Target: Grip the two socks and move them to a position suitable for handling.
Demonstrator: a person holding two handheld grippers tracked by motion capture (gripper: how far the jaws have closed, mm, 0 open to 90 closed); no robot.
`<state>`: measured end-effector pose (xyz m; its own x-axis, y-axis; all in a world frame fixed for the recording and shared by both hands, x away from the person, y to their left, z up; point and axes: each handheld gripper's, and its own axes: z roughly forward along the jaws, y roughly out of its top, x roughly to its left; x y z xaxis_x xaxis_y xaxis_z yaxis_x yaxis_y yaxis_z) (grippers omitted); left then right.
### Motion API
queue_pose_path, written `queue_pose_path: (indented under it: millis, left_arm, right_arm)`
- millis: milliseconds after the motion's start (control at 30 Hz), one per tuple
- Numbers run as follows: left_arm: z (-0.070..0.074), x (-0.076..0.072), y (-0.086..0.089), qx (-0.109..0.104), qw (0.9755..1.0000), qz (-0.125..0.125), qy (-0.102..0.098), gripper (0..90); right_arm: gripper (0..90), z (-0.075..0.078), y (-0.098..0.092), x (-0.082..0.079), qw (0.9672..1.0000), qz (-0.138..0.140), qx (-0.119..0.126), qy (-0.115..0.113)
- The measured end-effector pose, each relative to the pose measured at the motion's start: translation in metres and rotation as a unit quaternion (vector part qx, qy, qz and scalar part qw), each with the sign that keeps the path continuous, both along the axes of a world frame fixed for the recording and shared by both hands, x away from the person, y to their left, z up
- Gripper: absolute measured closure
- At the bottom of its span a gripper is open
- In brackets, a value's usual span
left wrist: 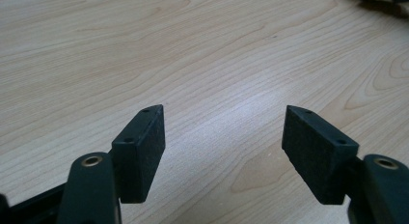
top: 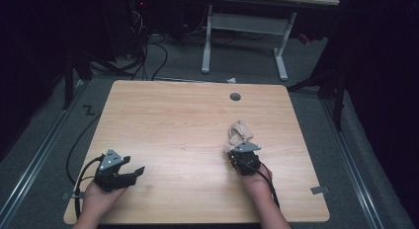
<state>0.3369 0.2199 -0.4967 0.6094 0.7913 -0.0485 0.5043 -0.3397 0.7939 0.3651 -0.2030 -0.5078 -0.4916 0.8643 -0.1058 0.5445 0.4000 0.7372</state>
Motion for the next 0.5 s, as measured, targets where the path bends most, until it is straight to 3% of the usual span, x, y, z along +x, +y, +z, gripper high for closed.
queue_pose_path:
  millis: [267, 500]
  left_arm:
    - [0.001, -0.001, 0.001, -0.018, 0.9998, -0.005, -0.010, 32.5]
    - [0.000, -0.001, 0.002, -0.032, 0.9994, -0.002, -0.010, 32.4]
  right_arm:
    - [84.5, 0.024, -0.015, -0.018, 0.9975, -0.005, 0.054, -0.046]
    - [84.7, 0.042, -0.017, -0.031, 0.9936, 0.002, 0.082, -0.078]
